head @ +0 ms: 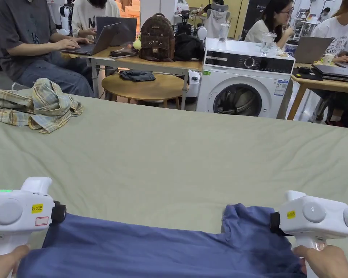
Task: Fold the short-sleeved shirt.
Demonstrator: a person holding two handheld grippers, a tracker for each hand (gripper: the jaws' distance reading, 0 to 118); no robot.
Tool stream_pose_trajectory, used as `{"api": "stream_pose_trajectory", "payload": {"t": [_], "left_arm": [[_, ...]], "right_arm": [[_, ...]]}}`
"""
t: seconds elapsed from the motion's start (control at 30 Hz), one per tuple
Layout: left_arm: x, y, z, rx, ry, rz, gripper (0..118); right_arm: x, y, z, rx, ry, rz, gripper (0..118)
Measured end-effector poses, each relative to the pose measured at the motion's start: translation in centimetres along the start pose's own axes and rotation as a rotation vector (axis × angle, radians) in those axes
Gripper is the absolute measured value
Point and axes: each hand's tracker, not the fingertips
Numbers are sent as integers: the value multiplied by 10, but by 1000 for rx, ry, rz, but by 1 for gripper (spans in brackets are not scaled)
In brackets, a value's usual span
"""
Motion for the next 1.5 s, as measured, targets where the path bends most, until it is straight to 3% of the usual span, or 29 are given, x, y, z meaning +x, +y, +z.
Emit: {"api": "stream_pose_trajectory", "payload": {"t": [0.37, 0.67, 1.0, 1.2, 1.4, 1.47, 1.5], "left_arm": [[-12, -16, 59, 99, -51, 30, 0], [-21, -55, 95, 122, -102, 74, 0], [-17, -93, 63, -121, -28, -33, 0], [-4, -101, 37, -256, 24, -71, 0], [4, -103, 36, -225, 46, -52, 0], [3, -98, 40, -228, 50, -35, 2], [5, -95, 43, -220, 51, -28, 8]], "right_arm": [[9, -43, 121, 174, 37, -18, 0], [2, -101, 185, 180, 60, 38, 0], [8, -163, 129, -142, -57, 130, 0], [6, -170, 95, -168, -104, 123, 0], [2, -166, 91, -173, -143, 138, 0], [-1, -160, 101, -165, -160, 133, 9], [-3, -159, 109, -137, -179, 133, 18]]}}
